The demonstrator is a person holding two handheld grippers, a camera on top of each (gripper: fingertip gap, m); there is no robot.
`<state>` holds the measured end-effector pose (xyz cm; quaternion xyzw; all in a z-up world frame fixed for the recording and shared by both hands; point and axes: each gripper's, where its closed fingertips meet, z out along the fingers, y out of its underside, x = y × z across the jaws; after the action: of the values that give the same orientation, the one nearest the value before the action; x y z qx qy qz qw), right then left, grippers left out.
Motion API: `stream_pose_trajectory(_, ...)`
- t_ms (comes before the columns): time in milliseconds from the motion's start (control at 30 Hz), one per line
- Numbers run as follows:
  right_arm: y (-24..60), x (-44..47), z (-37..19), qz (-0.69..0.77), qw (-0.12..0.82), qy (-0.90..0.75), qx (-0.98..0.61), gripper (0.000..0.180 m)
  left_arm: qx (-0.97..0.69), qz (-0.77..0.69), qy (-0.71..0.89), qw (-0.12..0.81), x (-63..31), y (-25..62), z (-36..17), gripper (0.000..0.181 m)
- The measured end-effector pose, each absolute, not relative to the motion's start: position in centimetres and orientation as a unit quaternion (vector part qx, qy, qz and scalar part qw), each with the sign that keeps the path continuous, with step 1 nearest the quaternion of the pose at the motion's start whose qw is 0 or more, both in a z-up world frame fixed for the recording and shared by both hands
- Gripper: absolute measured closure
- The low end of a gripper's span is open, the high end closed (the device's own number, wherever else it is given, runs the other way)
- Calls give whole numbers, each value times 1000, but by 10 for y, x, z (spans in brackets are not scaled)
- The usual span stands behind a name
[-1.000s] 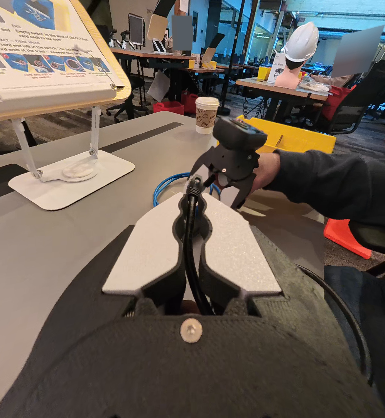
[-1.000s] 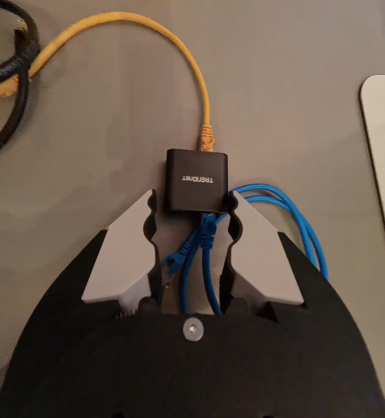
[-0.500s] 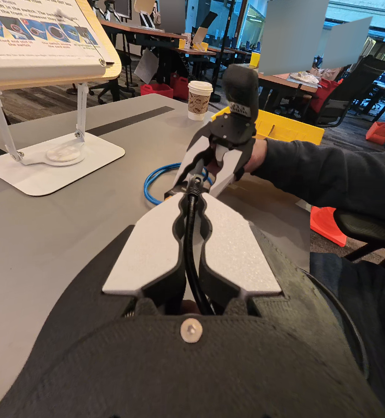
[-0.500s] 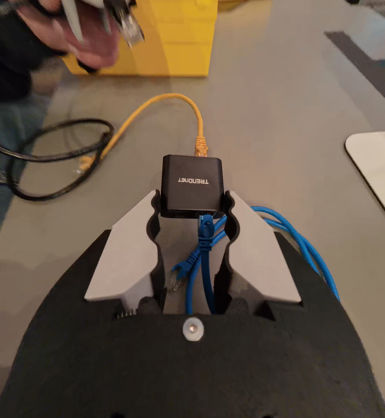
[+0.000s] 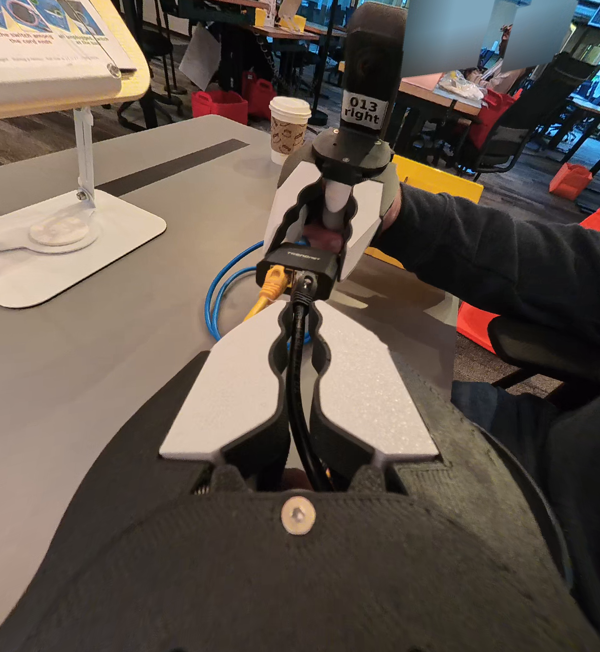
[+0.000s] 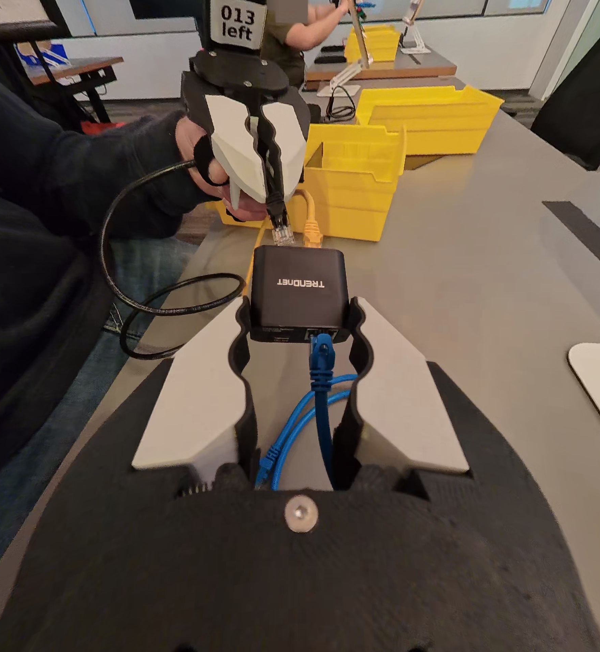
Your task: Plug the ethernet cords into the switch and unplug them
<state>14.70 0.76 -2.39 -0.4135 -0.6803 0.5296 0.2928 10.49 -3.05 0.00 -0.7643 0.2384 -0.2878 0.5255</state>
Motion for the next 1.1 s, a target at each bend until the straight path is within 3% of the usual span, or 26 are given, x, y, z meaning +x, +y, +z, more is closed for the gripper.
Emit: stream_pose_trajectory(1100, 0, 147, -3, 505, 333, -703, -373, 125, -774, -321, 242, 489, 109, -38, 6, 172)
